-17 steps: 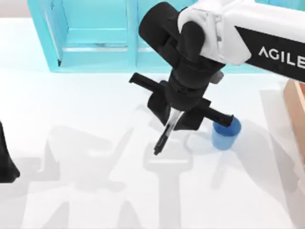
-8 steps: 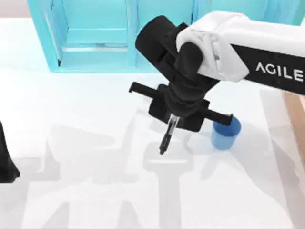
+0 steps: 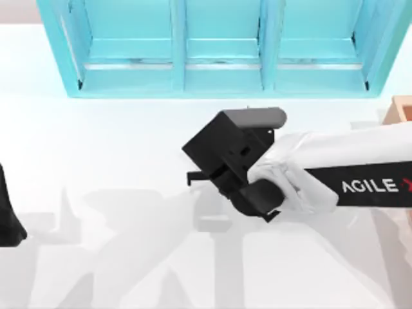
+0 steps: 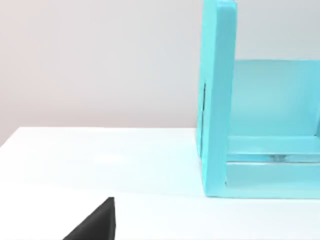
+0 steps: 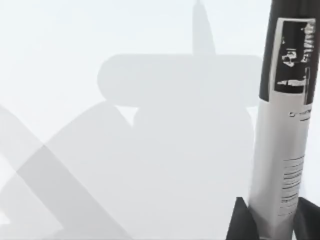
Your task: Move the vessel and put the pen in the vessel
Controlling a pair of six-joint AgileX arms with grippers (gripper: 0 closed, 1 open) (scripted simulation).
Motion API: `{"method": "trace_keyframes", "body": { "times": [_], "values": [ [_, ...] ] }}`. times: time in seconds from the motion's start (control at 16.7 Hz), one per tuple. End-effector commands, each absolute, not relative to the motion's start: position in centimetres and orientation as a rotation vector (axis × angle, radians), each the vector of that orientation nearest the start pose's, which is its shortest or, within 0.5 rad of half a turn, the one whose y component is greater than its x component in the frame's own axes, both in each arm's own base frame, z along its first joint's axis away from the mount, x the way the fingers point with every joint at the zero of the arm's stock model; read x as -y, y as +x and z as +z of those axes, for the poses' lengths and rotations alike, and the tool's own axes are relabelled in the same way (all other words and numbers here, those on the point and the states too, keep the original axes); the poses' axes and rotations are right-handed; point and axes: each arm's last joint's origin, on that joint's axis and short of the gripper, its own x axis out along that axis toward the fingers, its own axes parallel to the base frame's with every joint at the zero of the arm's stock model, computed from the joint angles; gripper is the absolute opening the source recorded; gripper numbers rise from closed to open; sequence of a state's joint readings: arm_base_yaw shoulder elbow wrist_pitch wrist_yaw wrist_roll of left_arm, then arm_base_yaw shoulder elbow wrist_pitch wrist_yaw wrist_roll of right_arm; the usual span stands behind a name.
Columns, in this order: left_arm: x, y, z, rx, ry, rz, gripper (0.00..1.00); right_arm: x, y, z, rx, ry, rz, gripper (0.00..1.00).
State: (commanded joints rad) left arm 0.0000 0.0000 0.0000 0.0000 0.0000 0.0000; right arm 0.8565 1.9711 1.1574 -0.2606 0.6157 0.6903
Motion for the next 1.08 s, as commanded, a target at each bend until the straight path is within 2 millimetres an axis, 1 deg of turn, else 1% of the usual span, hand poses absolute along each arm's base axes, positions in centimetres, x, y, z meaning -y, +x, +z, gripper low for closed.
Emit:
{"method": "trace_keyframes", "body": {
  "times": [0.18, 0.3, 0.36, 0.54, 0.72, 0.9, 1.02, 1.08],
  "values": [
    [0.1, 10.6, 16.0, 0.0, 0.0, 0.0, 1.0, -27.1, 23.9, 10.6, -0.585, -0.225, -0.053, 0.0],
    [0.1, 10.6, 16.0, 0.0, 0.0, 0.0, 1.0, -26.4, 22.3, 10.4, -0.442, -0.282, -0.073, 0.0],
    [0.1, 10.6, 16.0, 0.0, 0.0, 0.0, 1.0, -26.1, 21.5, 10.7, -0.373, -0.294, -0.088, 0.0],
    [0.1, 10.6, 16.0, 0.0, 0.0, 0.0, 1.0, -25.2, 19.5, 12.7, -0.192, -0.265, -0.151, 0.0],
    [0.1, 10.6, 16.0, 0.0, 0.0, 0.0, 1.0, -24.6, 17.8, 15.8, -0.062, -0.16, -0.213, 0.0],
    [0.1, 10.6, 16.0, 0.0, 0.0, 0.0, 1.0, -24.0, 16.7, 18.6, 0.012, -0.047, -0.25, 0.0],
    [0.1, 10.6, 16.0, 0.0, 0.0, 0.0, 1.0, -23.9, 16.4, 19.6, 0.032, -0.006, -0.258, 0.0],
    [0.1, 10.6, 16.0, 0.0, 0.0, 0.0, 1.0, -23.9, 16.4, 19.6, 0.033, -0.003, -0.258, 0.0]
  ]
}}
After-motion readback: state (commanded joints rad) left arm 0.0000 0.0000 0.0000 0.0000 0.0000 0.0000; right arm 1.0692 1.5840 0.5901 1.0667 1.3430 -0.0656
